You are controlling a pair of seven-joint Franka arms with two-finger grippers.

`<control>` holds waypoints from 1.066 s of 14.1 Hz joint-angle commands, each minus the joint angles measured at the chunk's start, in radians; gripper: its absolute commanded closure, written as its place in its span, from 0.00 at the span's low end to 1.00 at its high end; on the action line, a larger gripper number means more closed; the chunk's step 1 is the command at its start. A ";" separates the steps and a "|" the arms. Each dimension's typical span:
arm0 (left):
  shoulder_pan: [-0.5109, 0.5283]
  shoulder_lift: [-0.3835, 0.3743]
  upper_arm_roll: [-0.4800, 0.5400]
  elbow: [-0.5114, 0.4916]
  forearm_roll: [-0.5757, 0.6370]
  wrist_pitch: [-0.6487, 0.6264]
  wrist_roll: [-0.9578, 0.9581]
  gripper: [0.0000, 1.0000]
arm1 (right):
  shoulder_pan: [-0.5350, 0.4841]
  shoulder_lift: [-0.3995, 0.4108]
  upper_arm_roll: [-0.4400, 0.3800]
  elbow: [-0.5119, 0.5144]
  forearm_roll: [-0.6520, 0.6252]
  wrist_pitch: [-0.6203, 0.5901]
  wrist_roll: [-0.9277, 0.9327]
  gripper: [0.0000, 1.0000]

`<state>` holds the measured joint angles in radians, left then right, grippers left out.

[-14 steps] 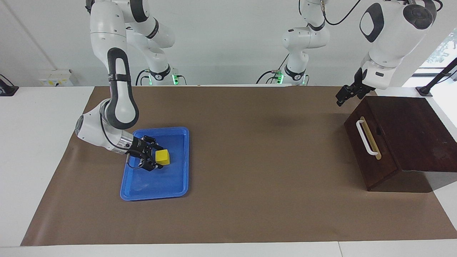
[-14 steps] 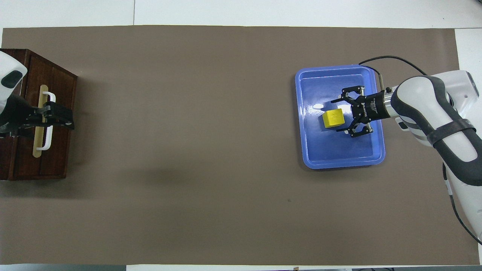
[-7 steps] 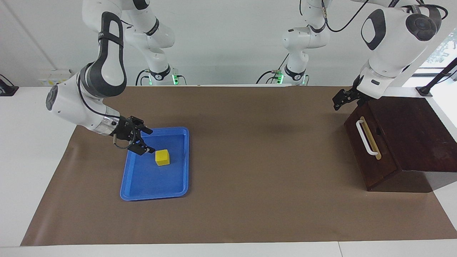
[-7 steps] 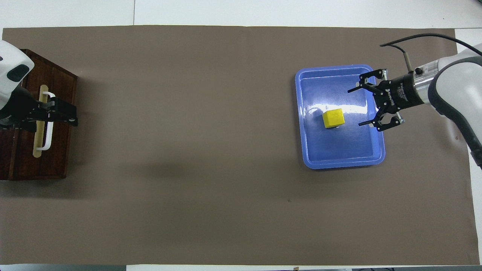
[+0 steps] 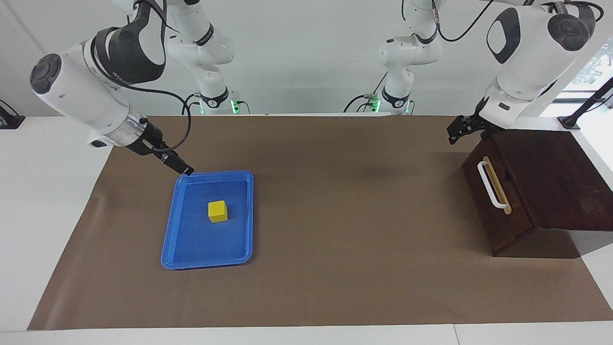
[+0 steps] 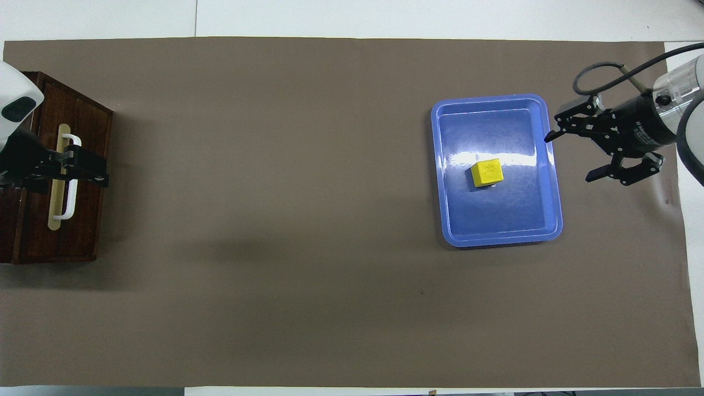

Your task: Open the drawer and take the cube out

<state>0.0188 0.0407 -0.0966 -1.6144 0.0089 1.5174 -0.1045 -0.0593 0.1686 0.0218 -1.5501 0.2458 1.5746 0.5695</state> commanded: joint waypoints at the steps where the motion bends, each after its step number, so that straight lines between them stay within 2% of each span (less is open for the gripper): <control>1: 0.004 0.013 0.001 0.033 -0.012 -0.023 0.025 0.00 | 0.001 -0.043 0.006 -0.001 -0.118 -0.005 -0.306 0.00; 4: -0.003 0.031 0.005 0.036 -0.014 -0.022 0.035 0.00 | 0.000 -0.101 0.004 -0.002 -0.200 -0.018 -0.541 0.00; 9: -0.002 0.028 -0.011 0.036 -0.015 -0.032 0.054 0.00 | 0.001 -0.207 -0.002 -0.011 -0.302 -0.130 -0.781 0.00; 13: -0.003 0.030 0.000 0.054 -0.010 -0.017 0.054 0.00 | 0.001 -0.260 0.001 -0.154 -0.300 0.037 -0.740 0.00; 15: -0.003 0.027 0.001 0.050 -0.010 -0.019 0.055 0.00 | -0.013 -0.262 0.003 -0.166 -0.289 0.018 -0.737 0.00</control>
<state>0.0180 0.0562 -0.1030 -1.5882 0.0082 1.5157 -0.0637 -0.0585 -0.0551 0.0188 -1.6546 -0.0364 1.5744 -0.1821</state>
